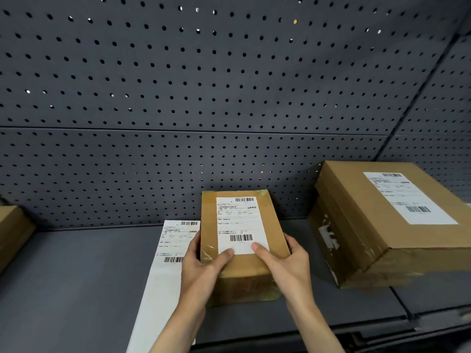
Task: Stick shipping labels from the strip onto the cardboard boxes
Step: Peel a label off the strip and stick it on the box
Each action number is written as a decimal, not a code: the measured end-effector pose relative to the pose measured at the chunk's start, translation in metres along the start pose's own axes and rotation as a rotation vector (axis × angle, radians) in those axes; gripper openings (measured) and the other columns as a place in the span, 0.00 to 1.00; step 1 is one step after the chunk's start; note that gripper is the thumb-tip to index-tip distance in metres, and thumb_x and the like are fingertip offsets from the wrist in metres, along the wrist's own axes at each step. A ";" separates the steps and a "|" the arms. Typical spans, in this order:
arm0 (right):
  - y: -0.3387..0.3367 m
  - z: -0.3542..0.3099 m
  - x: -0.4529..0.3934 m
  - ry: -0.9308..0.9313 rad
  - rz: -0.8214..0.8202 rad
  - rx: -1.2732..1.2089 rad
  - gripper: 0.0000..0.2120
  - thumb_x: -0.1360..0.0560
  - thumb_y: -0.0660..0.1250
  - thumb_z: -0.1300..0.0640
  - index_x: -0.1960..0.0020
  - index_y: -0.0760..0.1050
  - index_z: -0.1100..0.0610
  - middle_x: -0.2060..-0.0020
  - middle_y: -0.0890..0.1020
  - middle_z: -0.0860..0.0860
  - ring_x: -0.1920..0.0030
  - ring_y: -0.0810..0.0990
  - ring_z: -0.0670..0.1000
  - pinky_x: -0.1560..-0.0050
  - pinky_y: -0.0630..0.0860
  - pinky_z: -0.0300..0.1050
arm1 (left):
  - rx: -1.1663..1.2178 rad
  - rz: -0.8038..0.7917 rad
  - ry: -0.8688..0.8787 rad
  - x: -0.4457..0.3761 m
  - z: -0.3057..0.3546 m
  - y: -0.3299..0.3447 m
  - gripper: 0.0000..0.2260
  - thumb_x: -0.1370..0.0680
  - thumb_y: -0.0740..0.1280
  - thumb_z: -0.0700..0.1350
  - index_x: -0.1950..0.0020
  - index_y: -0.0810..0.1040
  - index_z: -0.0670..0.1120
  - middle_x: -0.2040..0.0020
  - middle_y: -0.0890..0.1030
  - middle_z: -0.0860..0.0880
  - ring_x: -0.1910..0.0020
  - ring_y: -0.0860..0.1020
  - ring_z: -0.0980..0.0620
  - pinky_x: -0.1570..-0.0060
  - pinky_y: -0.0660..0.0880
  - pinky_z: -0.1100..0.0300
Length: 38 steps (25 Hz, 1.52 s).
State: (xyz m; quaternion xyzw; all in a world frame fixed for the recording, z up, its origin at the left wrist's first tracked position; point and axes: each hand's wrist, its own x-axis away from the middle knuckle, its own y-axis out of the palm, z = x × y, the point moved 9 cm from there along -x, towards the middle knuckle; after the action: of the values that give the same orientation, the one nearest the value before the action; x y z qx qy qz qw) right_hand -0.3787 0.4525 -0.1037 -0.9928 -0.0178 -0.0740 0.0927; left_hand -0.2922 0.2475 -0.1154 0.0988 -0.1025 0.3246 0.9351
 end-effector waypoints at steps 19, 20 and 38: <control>-0.225 -0.232 -0.004 -0.297 0.194 0.040 0.28 0.36 0.83 0.51 0.40 0.81 0.60 0.51 0.86 0.53 0.54 0.85 0.52 0.61 0.82 0.47 | 0.121 -0.294 0.175 0.096 0.188 0.216 0.42 0.34 0.79 0.49 0.25 0.61 0.57 0.33 0.75 0.53 0.39 0.77 0.50 0.40 0.77 0.46; -0.244 -0.230 -0.009 -0.266 0.202 0.041 0.29 0.35 0.83 0.51 0.39 0.80 0.62 0.51 0.86 0.54 0.56 0.85 0.53 0.64 0.82 0.45 | 0.107 -0.318 0.156 0.101 0.187 0.237 0.43 0.34 0.79 0.50 0.25 0.60 0.58 0.31 0.73 0.53 0.37 0.76 0.49 0.38 0.76 0.45; -0.348 -0.187 -0.059 -0.017 0.260 0.085 0.33 0.37 0.83 0.49 0.38 0.79 0.63 0.50 0.86 0.59 0.48 0.86 0.59 0.43 0.82 0.57 | 0.148 -0.361 -0.039 0.109 0.144 0.360 0.45 0.34 0.76 0.44 0.22 0.56 0.52 0.26 0.62 0.56 0.30 0.68 0.46 0.35 0.73 0.47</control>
State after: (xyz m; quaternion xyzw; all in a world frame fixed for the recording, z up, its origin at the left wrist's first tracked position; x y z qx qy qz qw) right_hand -0.4807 0.7583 0.1327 -0.9825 0.1069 -0.0524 0.1432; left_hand -0.4524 0.5524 0.0936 0.1906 -0.0772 0.1561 0.9661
